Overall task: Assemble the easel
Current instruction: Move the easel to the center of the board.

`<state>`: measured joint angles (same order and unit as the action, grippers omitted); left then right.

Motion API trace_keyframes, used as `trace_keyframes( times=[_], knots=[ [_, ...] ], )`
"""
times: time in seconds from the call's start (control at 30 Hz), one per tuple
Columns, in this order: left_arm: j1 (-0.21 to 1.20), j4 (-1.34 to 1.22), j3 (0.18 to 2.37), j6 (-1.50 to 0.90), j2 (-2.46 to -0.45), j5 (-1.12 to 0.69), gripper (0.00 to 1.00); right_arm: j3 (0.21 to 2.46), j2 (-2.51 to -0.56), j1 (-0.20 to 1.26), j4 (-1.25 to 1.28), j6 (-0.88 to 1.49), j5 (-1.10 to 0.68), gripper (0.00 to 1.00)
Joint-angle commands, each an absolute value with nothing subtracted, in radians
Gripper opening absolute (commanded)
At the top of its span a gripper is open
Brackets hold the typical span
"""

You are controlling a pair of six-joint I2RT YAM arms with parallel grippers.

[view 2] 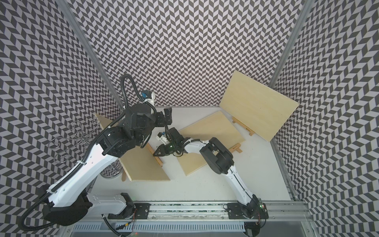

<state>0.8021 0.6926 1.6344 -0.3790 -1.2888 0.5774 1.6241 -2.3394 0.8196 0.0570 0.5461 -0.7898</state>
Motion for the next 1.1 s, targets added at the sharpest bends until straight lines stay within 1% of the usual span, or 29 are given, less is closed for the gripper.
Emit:
trace_keyframes(
  times=[0.0,0.23,0.57,0.8,1.07],
  knots=[
    [0.796,0.69,1.632,-0.387,-1.266,0.578,0.99,1.582,-2.314,0.766,0.124,0.527,-0.611,0.04],
    [0.796,0.692,1.631,-0.388,-1.264,0.577,0.99,1.586,-2.299,0.754,0.13,0.544,-0.515,0.03],
    [0.797,0.689,1.622,-0.388,-1.256,0.579,0.99,1.582,-2.313,0.756,0.148,0.58,-0.437,0.02],
    [0.796,0.685,1.621,-0.38,-1.257,0.572,0.99,1.6,-2.343,0.758,0.186,0.65,-0.35,0.02],
    [0.797,0.685,1.617,-0.37,-1.253,0.572,0.99,1.684,-2.411,0.758,0.185,0.718,-0.267,0.01]
  ],
)
